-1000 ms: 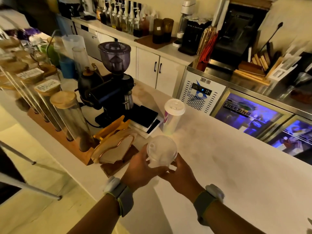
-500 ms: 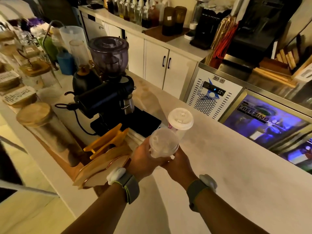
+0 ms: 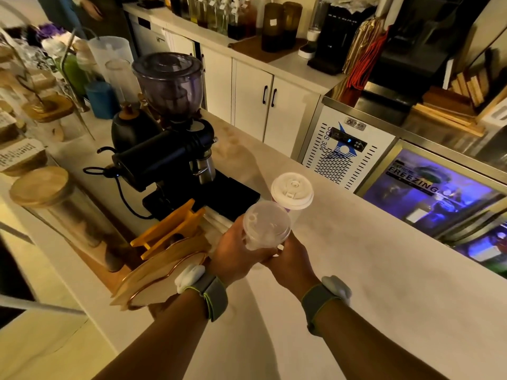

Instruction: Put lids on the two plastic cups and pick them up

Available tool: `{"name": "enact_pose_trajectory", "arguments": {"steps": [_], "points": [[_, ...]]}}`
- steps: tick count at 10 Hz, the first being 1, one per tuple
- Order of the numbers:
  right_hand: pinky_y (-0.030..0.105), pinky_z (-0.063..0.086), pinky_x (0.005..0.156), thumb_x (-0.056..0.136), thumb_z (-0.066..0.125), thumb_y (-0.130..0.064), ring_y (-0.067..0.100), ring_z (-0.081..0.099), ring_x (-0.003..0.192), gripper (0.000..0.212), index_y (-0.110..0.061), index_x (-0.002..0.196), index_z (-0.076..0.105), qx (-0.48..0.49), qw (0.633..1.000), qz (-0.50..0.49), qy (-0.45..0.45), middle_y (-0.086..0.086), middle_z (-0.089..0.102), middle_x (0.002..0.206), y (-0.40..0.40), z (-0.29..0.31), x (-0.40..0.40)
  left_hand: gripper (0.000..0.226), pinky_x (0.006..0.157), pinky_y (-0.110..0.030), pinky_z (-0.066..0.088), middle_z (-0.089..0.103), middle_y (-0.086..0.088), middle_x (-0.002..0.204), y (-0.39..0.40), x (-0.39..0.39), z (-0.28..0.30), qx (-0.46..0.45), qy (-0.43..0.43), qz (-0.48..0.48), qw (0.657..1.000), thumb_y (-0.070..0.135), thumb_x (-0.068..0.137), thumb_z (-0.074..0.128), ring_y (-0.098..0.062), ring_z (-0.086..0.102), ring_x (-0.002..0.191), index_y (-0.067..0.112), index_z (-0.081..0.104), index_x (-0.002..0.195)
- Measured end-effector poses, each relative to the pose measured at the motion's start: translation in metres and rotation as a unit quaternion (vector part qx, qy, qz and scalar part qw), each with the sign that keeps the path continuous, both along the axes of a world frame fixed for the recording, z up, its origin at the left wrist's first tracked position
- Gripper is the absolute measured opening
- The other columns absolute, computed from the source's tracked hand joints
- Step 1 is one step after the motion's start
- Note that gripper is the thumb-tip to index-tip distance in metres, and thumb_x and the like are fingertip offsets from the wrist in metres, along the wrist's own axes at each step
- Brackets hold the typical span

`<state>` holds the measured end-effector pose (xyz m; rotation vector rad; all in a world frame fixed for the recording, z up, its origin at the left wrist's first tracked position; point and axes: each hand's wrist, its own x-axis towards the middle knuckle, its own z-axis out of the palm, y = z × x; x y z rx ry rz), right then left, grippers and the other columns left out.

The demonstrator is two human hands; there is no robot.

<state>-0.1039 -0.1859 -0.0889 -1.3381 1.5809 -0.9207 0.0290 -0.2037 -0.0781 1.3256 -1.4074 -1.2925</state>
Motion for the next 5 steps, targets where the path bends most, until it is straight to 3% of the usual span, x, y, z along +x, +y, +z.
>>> {"name": "enact_pose_trajectory", "arguments": {"steps": [1, 2, 3, 4, 5], "points": [[0.024, 0.047, 0.083, 0.075, 0.080, -0.021, 0.018, 0.058, 0.106, 0.065, -0.029, 0.130, 0.046, 0.005, 1.000, -0.003, -0.002, -0.006, 0.060, 0.116, -0.0006, -0.0012, -0.0001, 0.070, 0.091, -0.022, 0.045, 0.056, 0.016, 0.115, 0.0002, -0.0020, 0.0038, -0.004, -0.024, 0.004, 1.000, 0.024, 0.074, 0.082, -0.003, 0.059, 0.095, 0.031, 0.044, 0.132], [0.026, 0.048, 0.087, 0.077, 0.079, -0.022, 0.019, 0.057, 0.110, 0.065, -0.026, 0.132, 0.045, 0.009, 1.000, -0.004, -0.009, -0.003, 0.061, 0.121, 0.0013, -0.0030, -0.0013, 0.068, 0.088, -0.022, 0.042, 0.055, 0.016, 0.117, 0.0013, -0.0029, 0.0013, -0.008, -0.023, 0.006, 1.000, 0.027, 0.074, 0.081, -0.008, 0.054, 0.102, 0.040, 0.041, 0.128], [0.027, 0.047, 0.088, 0.076, 0.079, -0.022, 0.021, 0.057, 0.113, 0.065, -0.025, 0.132, 0.044, 0.015, 1.000, -0.005, -0.007, 0.000, 0.061, 0.124, 0.0014, -0.0028, -0.0016, 0.067, 0.088, -0.022, 0.044, 0.056, 0.012, 0.119, 0.0007, -0.0029, -0.0021, 0.001, -0.021, 0.001, 1.000, 0.024, 0.076, 0.080, -0.014, 0.056, 0.109, 0.034, 0.043, 0.131], [0.025, 0.046, 0.086, 0.076, 0.079, -0.023, 0.022, 0.057, 0.113, 0.064, -0.028, 0.130, 0.044, 0.017, 1.000, -0.004, -0.005, -0.006, 0.058, 0.118, 0.0011, -0.0030, -0.0004, 0.063, 0.078, -0.010, 0.050, 0.059, 0.013, 0.114, -0.0015, -0.0006, -0.0032, 0.009, -0.005, -0.006, 1.000, 0.019, 0.079, 0.078, -0.021, 0.059, 0.112, 0.029, 0.045, 0.131], [0.027, 0.045, 0.087, 0.075, 0.080, -0.032, 0.024, 0.056, 0.118, 0.072, -0.030, 0.135, 0.039, 0.039, 0.999, -0.013, 0.023, -0.011, 0.055, 0.119, 0.0075, -0.0030, -0.0015, 0.074, 0.091, -0.026, 0.054, 0.060, 0.004, 0.126, 0.0041, 0.0004, 0.0022, 0.009, -0.031, -0.003, 0.999, 0.023, 0.077, 0.081, -0.024, 0.056, 0.119, 0.026, 0.041, 0.139]]}}
